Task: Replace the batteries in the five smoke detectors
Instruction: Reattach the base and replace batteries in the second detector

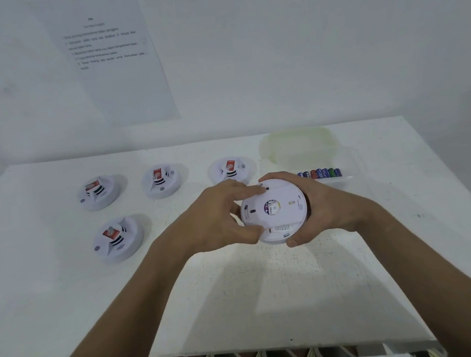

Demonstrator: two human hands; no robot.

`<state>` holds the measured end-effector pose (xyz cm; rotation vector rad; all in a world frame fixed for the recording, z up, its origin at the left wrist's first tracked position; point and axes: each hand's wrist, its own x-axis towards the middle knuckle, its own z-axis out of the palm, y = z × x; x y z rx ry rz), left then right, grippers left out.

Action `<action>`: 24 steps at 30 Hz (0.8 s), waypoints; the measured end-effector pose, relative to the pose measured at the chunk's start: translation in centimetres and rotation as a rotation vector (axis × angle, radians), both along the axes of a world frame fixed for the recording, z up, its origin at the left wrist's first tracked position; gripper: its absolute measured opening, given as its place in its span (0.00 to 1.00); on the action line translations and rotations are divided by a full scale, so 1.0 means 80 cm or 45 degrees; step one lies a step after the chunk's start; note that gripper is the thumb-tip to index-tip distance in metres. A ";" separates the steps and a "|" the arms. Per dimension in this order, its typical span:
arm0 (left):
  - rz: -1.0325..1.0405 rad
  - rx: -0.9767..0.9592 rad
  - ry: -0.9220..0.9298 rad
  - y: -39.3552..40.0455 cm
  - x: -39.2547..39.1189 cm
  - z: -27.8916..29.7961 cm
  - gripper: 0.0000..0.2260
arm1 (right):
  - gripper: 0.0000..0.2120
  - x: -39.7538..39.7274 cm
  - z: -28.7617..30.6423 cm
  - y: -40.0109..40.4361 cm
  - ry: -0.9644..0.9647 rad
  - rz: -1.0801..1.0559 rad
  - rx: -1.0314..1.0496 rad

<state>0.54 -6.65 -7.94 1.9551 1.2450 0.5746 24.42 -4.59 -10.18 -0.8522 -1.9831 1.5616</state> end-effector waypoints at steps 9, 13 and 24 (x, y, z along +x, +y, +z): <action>-0.021 -0.031 -0.101 0.000 -0.002 -0.007 0.31 | 0.45 0.000 0.002 0.001 -0.003 0.041 -0.054; 0.144 -0.194 -0.493 -0.011 -0.004 -0.016 0.35 | 0.44 0.007 0.004 0.000 0.051 -0.080 -0.021; 0.107 -0.131 -0.459 -0.017 -0.010 -0.020 0.31 | 0.47 -0.008 0.007 -0.006 -0.408 -0.268 0.420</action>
